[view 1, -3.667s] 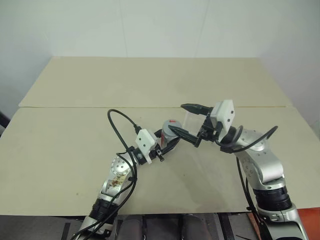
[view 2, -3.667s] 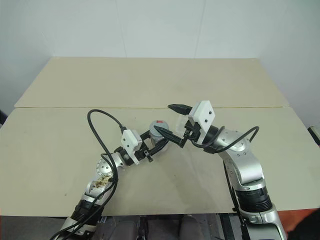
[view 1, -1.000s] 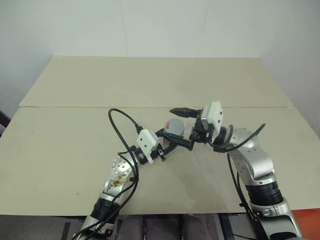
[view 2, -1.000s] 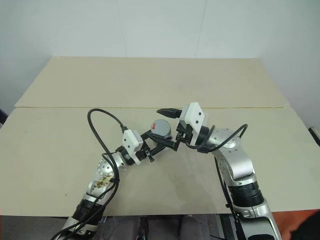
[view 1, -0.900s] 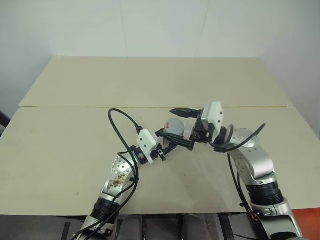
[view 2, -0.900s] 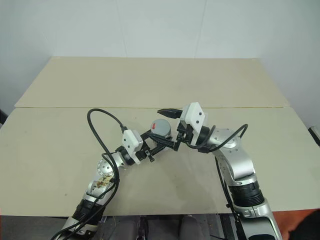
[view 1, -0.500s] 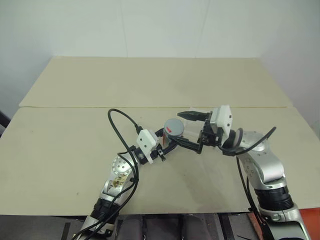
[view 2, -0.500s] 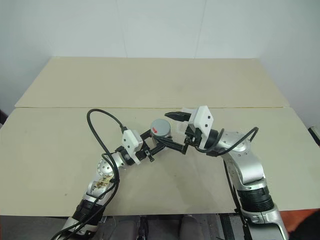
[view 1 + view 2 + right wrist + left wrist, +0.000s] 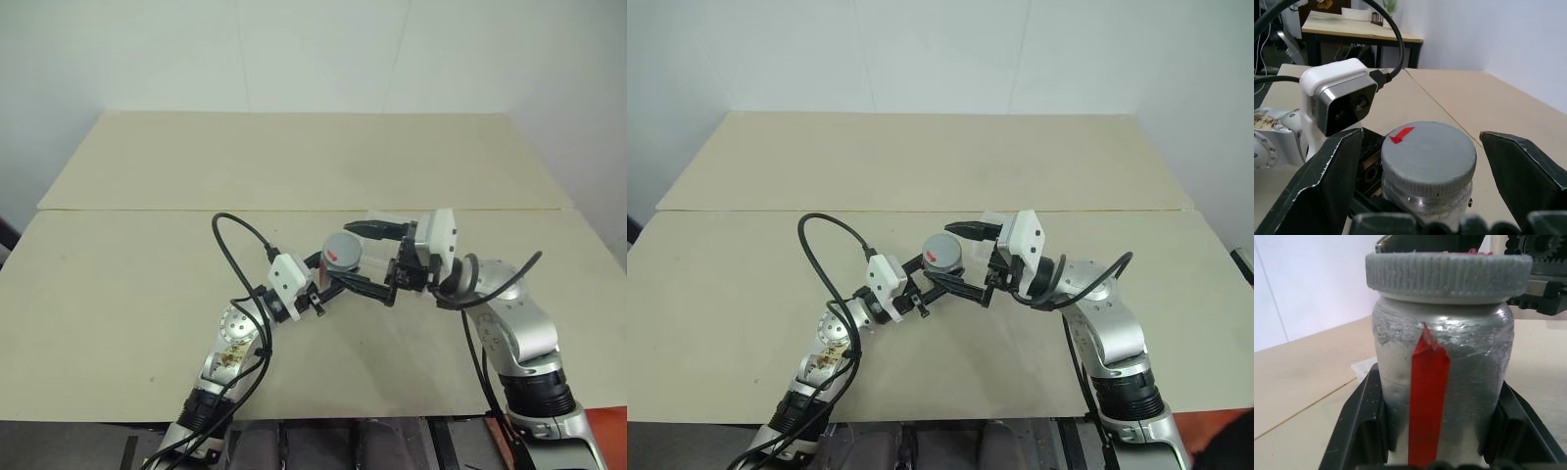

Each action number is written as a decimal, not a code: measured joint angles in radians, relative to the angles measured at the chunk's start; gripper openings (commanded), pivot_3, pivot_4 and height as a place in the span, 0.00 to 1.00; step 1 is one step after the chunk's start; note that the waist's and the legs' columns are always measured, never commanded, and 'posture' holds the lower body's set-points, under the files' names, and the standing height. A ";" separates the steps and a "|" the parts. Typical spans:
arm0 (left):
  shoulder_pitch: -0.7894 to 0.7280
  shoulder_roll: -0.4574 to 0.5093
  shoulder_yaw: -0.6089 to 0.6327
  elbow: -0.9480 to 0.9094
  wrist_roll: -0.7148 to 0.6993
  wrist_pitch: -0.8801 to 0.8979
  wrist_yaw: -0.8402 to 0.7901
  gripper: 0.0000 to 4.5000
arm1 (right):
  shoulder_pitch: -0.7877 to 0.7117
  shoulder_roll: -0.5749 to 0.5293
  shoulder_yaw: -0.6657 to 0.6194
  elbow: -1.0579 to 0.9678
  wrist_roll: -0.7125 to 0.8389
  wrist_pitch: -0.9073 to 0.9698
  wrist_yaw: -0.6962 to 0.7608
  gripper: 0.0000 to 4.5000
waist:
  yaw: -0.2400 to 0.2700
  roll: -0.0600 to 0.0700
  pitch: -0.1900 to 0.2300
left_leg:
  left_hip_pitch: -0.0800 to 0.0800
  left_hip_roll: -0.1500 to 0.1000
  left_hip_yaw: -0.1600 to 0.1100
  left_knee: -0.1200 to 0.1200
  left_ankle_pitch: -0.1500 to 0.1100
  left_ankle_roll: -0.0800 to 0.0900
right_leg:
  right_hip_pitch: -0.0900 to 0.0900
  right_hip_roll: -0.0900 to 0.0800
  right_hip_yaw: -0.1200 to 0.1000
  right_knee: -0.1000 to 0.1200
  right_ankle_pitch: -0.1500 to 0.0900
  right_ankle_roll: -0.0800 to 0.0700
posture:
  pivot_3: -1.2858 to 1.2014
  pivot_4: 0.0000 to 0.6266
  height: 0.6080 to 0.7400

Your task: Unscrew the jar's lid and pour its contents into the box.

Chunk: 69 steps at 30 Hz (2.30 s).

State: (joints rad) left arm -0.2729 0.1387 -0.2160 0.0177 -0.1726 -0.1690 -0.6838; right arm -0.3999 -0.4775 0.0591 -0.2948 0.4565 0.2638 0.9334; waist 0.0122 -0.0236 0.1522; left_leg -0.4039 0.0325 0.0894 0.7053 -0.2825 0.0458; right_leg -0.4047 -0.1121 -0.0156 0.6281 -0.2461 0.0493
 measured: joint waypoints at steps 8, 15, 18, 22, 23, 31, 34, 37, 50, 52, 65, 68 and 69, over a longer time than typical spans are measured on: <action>0.000 0.000 0.000 0.000 0.000 0.000 0.000 0.43 | -0.010 0.001 0.000 0.012 0.008 0.008 -0.001 0.99 | 0.000 0.000 0.000 | 0.000 0.000 0.000 0.000 0.000 0.000 | 0.000 0.000 0.000 0.000 0.000 0.000 | 0.52 0.24 1.00; 0.000 -0.002 0.000 0.000 0.000 0.000 0.001 0.43 | -0.010 0.001 0.000 0.013 0.019 0.010 0.001 0.86 | 0.000 0.000 0.000 | 0.000 0.000 0.000 0.000 0.000 0.000 | 0.000 0.000 0.000 0.000 0.000 0.000 | 0.52 0.24 1.00; 0.000 -0.004 0.000 0.000 0.000 0.000 0.002 0.43 | -0.010 0.001 0.001 0.019 0.018 0.010 0.001 0.86 | 0.000 0.000 0.000 | 0.000 0.000 0.000 0.000 0.000 0.000 | 0.000 0.000 0.000 0.000 0.000 0.000 | 0.52 0.24 1.00; 0.000 -0.005 0.000 0.000 0.000 0.000 0.003 0.43 | -0.010 0.001 0.002 0.028 0.017 0.010 0.000 0.86 | 0.000 0.000 0.000 | 0.000 0.000 0.000 0.000 0.000 0.000 | 0.000 0.000 0.000 0.000 0.000 0.000 | 0.52 0.24 1.00; 0.000 -0.005 0.000 0.000 0.000 0.000 0.003 0.43 | -0.010 0.001 0.002 0.028 0.017 0.010 0.000 0.86 | 0.000 0.000 0.000 | 0.000 0.000 0.000 0.000 0.000 0.000 | 0.000 0.000 0.000 0.000 0.000 0.000 | 0.52 0.24 1.00; 0.000 -0.005 0.000 0.000 0.000 0.000 0.005 0.43 | -0.010 0.001 0.006 0.030 0.005 0.008 0.003 0.86 | 0.000 0.000 0.000 | 0.000 0.000 0.000 0.000 0.000 0.000 | 0.000 0.000 0.000 0.000 0.000 0.000 | 0.52 0.24 1.00; 0.000 -0.005 0.000 0.000 0.000 0.000 0.005 0.43 | -0.010 0.001 0.006 0.030 0.000 0.008 0.005 0.86 | 0.000 0.000 0.000 | 0.000 0.000 0.000 0.000 0.000 0.000 | 0.000 0.000 0.000 0.000 0.000 0.000 | 0.52 0.24 1.00; 0.000 -0.005 0.000 0.000 0.000 0.000 0.004 0.43 | -0.010 0.002 0.006 0.030 -0.001 0.008 0.006 0.82 | 0.000 0.000 0.000 | 0.000 0.000 0.000 0.000 0.000 0.000 | 0.000 0.000 0.000 0.000 0.000 0.000 | 0.52 0.24 1.00; -0.001 -0.006 0.002 0.000 0.000 -0.001 0.004 0.43 | -0.010 0.012 0.008 0.032 -0.004 0.008 0.006 0.67 | 0.000 0.000 0.000 | 0.000 0.000 0.000 0.000 0.000 0.000 | 0.000 0.000 0.000 0.000 0.000 0.000 | 0.52 0.24 1.00; -0.001 -0.006 0.002 0.001 0.000 -0.002 0.004 0.43 | -0.010 0.012 0.008 0.032 -0.004 0.008 0.006 0.67 | 0.000 0.000 0.000 | 0.000 0.000 0.000 0.000 0.000 0.000 | 0.000 0.000 0.000 0.000 0.000 0.000 | 0.52 0.24 1.00; -0.003 -0.010 0.003 0.006 -0.001 -0.012 0.004 0.43 | -0.012 0.044 0.005 0.033 0.019 0.029 -0.021 0.67 | 0.000 0.000 0.000 | 0.000 0.000 0.000 0.000 0.000 0.000 | 0.000 0.000 0.000 0.000 0.000 0.000 | 0.52 0.24 1.00; -0.005 -0.011 0.003 0.010 -0.001 -0.020 0.004 0.43 | -0.012 0.046 0.004 0.033 0.021 0.029 -0.021 0.67 | 0.000 0.000 0.000 | 0.000 0.000 0.000 0.000 0.000 0.000 | 0.000 0.000 0.000 0.000 0.000 0.000 | 0.52 0.24 1.00; -0.006 -0.011 0.003 0.012 -0.001 -0.022 0.004 0.43 | -0.012 0.046 0.003 0.033 0.022 0.029 -0.021 0.67 | 0.000 0.000 0.000 | 0.000 0.000 0.000 0.000 0.000 0.000 | 0.000 0.000 0.000 0.000 0.000 0.000 | 0.52 0.24 1.00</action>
State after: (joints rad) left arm -0.2785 0.1277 -0.2131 0.0296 -0.1740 -0.1908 -0.6800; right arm -0.4119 -0.4317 0.0624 -0.2617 0.4784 0.2925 0.9125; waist 0.0121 -0.0236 0.1522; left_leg -0.4040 0.0325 0.0894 0.7052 -0.2825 0.0458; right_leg -0.4046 -0.1121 -0.0158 0.6283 -0.2461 0.0493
